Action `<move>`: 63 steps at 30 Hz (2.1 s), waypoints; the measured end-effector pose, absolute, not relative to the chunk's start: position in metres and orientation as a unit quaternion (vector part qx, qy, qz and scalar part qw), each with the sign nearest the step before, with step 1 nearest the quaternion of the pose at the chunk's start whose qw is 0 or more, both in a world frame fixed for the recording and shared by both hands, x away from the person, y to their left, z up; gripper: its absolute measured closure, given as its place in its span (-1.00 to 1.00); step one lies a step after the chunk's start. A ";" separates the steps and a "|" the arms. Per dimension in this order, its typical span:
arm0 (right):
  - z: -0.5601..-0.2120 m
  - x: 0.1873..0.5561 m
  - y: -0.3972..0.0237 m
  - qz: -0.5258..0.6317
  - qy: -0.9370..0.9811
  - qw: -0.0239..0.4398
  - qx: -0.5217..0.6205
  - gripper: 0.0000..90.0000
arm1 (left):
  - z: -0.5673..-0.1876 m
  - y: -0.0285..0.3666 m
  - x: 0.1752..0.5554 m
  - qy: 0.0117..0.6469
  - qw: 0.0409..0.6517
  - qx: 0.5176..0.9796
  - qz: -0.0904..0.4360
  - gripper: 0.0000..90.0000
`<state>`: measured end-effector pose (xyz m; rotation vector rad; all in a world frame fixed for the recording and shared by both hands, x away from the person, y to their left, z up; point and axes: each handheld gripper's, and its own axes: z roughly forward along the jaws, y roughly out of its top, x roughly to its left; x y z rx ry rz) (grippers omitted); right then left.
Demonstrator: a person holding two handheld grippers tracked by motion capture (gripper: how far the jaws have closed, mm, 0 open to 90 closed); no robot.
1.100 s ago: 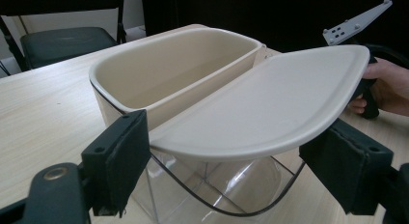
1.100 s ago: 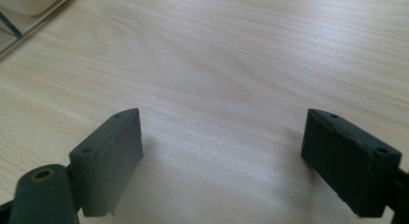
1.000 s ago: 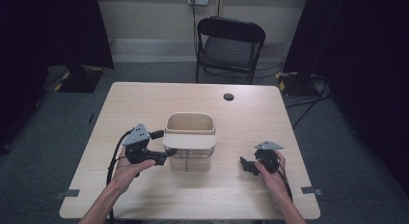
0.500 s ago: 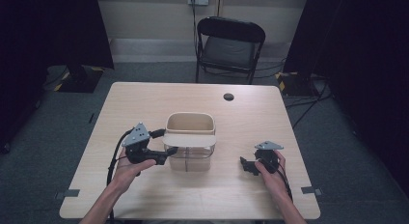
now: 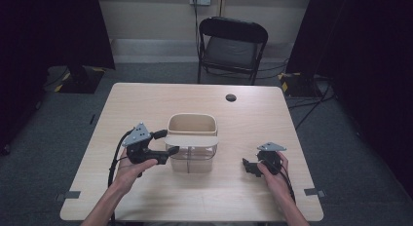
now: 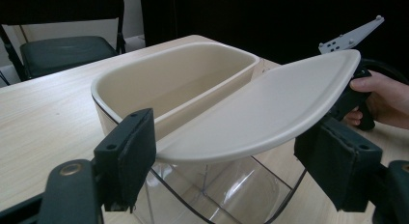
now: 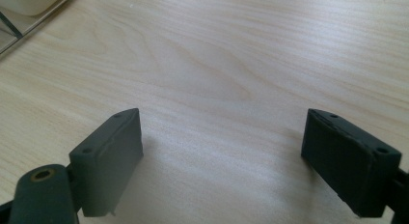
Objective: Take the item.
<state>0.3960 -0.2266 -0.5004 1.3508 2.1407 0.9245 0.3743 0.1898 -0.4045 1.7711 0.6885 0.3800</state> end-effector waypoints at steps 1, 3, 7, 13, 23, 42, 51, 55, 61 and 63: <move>-0.500 0.396 -0.227 0.335 0.775 0.222 0.489 -0.69 | -0.404 0.190 0.374 0.294 0.566 0.753 0.161 -0.49; -0.500 0.396 -0.227 0.335 0.775 0.221 0.489 -0.69 | -0.404 0.190 0.375 0.295 0.567 0.753 0.159 -0.49; -0.500 0.396 -0.227 0.334 0.775 0.222 0.489 -0.69 | -0.402 0.189 0.376 0.294 0.565 0.755 0.156 -0.46; -0.500 0.396 -0.227 0.334 0.775 0.222 0.488 -0.69 | -0.400 0.185 0.376 0.291 0.566 0.756 0.152 -0.42; -0.500 0.396 -0.227 0.335 0.775 0.222 0.489 -0.69 | -0.396 0.184 0.379 0.291 0.565 0.759 0.146 -0.34; -0.500 0.396 -0.227 0.335 0.775 0.221 0.489 -0.69 | -0.393 0.184 0.384 0.302 0.569 0.754 0.128 -0.30; -0.500 0.396 -0.227 0.335 0.775 0.222 0.489 -0.69 | -0.394 0.184 0.385 0.301 0.567 0.756 0.130 -0.30; -0.500 0.396 -0.227 0.334 0.775 0.222 0.488 -0.69 | -0.394 0.184 0.384 0.302 0.566 0.756 0.130 -0.30; -0.500 0.396 -0.227 0.335 0.775 0.221 0.489 -0.69 | -0.394 0.184 0.385 0.301 0.567 0.756 0.129 -0.30; -0.500 0.396 -0.227 0.335 0.775 0.222 0.489 -0.69 | -0.394 0.184 0.385 0.301 0.567 0.756 0.129 -0.30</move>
